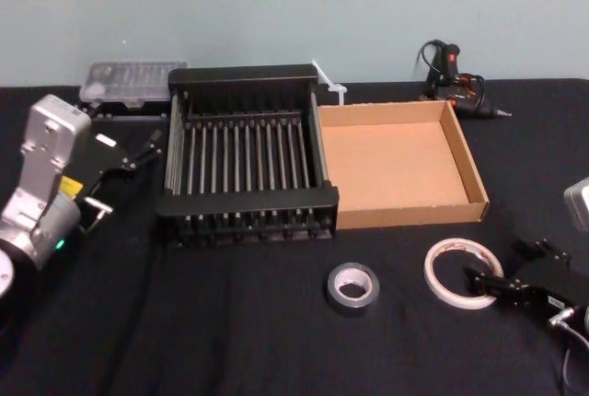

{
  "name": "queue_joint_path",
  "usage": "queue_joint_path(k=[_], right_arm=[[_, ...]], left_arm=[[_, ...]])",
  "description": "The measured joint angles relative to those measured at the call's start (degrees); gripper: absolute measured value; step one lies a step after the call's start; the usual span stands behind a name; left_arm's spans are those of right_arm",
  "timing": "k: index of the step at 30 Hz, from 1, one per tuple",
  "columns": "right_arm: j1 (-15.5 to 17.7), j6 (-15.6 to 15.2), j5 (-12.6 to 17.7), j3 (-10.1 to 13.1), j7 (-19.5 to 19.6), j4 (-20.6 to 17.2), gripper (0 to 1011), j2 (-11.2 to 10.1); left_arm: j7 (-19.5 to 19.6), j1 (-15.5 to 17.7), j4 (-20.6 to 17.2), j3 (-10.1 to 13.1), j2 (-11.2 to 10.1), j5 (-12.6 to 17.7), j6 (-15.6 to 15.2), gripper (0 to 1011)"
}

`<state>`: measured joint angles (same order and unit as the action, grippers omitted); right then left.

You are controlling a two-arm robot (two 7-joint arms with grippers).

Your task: Pick up the white tape and place it into the black box , Pick up the silver tape and place it into the brown box.

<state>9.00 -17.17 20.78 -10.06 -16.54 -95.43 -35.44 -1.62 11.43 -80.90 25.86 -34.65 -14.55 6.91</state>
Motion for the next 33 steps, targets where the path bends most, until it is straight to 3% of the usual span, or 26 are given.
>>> queue_joint_path(k=[15, 19, 33], right_arm=[[0.03, 0.04, 0.09, -0.01, 0.21, -0.12, 969, -0.09], [0.05, 0.06, 0.15, -0.01, 0.28, -0.14, 891, -0.11], [0.09, 0.08, 0.22, -0.02, 0.39, -0.21, 453, -0.14]], left_arm=[[0.00, 0.00, 0.00, 0.00, 0.00, 0.00, 0.00, 1002], [0.00, 0.00, 0.00, 0.00, 0.00, 0.00, 0.00, 1001], [0.00, 0.00, 0.00, 0.00, 0.00, 0.00, 0.00, 1001]])
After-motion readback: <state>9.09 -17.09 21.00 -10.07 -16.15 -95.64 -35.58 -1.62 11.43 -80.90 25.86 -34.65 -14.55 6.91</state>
